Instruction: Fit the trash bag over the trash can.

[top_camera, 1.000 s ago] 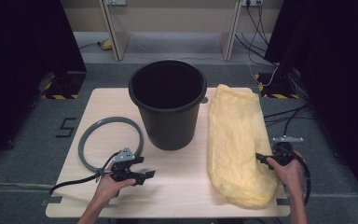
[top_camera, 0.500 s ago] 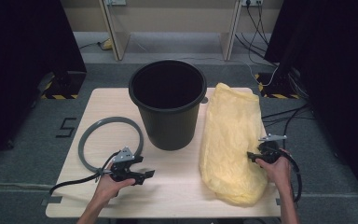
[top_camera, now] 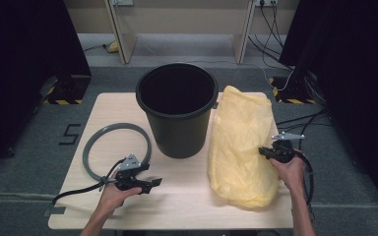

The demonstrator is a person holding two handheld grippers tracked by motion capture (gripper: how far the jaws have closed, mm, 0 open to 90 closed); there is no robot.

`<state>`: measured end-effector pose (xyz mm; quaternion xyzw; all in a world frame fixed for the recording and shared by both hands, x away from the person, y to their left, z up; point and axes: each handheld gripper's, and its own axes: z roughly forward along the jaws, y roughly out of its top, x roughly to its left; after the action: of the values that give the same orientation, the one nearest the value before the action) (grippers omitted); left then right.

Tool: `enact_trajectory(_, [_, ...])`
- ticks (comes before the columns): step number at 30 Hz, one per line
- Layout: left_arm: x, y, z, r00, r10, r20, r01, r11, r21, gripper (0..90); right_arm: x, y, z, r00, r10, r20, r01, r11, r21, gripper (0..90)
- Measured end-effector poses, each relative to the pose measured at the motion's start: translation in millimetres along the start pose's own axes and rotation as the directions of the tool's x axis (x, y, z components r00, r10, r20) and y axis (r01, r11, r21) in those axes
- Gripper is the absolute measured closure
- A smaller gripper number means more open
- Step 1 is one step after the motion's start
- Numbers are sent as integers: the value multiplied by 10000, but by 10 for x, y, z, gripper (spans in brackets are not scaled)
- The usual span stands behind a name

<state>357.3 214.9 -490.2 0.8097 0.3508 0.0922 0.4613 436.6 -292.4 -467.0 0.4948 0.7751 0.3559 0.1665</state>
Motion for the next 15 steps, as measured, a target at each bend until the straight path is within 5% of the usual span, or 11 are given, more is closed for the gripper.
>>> enact_trajectory(15, [21, -12, -29, 9999, -49, -93, 49, 10000, 0, 195, 47, 984, -507, 9978, -503, -424, 437, 9886, -1443, 900])
